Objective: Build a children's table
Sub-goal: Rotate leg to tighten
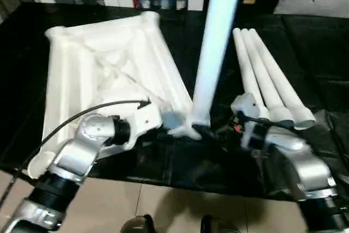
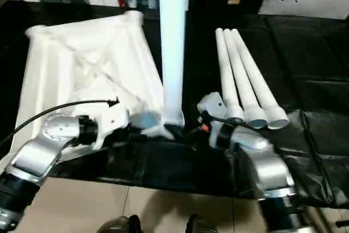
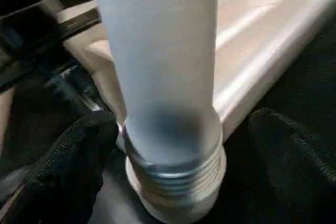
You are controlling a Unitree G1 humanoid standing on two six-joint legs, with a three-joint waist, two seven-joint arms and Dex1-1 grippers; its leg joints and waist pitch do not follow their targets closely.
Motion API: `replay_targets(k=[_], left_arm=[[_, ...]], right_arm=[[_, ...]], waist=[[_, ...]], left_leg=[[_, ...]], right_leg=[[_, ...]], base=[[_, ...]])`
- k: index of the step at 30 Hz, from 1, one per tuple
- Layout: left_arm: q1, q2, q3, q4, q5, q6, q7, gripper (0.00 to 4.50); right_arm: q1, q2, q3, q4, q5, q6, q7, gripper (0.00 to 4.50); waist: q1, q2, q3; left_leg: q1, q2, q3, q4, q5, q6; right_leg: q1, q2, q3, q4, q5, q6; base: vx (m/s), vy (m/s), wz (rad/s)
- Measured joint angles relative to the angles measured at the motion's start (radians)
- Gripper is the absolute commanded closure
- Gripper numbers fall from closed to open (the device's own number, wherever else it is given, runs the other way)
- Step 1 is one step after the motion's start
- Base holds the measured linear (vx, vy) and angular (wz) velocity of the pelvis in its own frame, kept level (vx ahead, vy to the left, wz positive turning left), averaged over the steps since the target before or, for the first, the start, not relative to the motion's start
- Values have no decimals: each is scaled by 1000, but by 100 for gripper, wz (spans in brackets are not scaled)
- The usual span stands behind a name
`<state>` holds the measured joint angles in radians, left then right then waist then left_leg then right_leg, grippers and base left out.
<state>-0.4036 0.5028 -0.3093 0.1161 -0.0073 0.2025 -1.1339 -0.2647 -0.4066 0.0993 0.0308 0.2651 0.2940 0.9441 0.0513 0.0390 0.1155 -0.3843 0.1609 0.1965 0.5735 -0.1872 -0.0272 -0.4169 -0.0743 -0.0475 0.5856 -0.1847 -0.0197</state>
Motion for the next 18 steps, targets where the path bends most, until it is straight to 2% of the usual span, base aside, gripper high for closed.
replay_targets(k=[5,11,13,17,18], left_arm=[[-32,43,-29,77,-21,-106,-122,450],[-67,58,-61,143,-20,-209,-212,450],[-76,59,-72,156,-20,-239,-231,450],[-95,59,-92,182,-20,-293,-264,450],[-102,59,-96,191,-19,-303,-271,450]], right_arm=[[-12,-86,75,4,2,-49,177,7],[-67,-93,132,45,-5,-109,289,7],[-81,-88,148,62,-12,-116,304,24],[-90,-86,175,82,-21,-131,338,24],[-94,-84,179,94,-21,-132,347,52]], waist=[[9,0,0],[10,0,0],[11,-1,0],[11,-1,0],[10,-1,0]], left_leg=[[0,1,0,7,-1,1],[1,2,0,13,-3,-3],[0,2,0,13,-3,-3],[0,2,1,13,-2,0],[0,2,1,13,-2,1]], right_leg=[[-1,0,0,8,0,0],[1,-1,0,11,1,-2],[2,-1,1,11,1,-2],[2,-1,1,10,1,-2],[2,-1,1,10,1,-2]], base=[[0,0,0],[0,0,0],[0,0,0],[0,0,0],[0,0,0]])
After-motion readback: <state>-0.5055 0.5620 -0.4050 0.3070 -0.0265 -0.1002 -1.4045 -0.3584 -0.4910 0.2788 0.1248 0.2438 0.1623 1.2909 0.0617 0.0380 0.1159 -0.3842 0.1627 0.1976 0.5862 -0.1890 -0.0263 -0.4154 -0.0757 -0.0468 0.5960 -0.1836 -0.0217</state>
